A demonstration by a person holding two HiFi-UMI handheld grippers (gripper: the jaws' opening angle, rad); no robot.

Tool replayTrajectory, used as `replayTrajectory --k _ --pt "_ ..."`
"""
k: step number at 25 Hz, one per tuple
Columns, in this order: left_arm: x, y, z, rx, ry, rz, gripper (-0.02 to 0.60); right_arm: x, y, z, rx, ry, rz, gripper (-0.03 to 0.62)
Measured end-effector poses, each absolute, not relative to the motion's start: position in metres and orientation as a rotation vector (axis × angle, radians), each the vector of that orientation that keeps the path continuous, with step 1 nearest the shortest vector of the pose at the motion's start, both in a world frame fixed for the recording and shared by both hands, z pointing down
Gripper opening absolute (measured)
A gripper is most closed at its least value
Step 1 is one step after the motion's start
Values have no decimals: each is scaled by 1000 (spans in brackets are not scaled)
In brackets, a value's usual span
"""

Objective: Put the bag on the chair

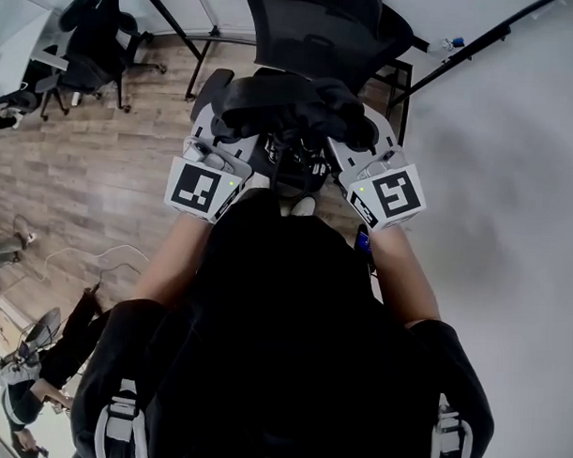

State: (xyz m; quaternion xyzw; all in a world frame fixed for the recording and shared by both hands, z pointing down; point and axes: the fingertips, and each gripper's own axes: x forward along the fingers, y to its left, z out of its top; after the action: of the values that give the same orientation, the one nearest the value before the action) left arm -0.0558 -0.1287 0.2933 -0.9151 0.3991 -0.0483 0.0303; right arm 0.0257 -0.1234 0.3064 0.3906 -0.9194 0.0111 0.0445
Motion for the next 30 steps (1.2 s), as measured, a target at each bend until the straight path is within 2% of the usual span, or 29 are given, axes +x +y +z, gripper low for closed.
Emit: replayTrajectory --k 17,30 --pt "-44 -269 371 -3035 930 -251 40 34 -253 384 1369 -2637 236 75" --pt "-34 -354 465 -3161 729 -380 40 40 -330 485 1505 -2501 446 77"
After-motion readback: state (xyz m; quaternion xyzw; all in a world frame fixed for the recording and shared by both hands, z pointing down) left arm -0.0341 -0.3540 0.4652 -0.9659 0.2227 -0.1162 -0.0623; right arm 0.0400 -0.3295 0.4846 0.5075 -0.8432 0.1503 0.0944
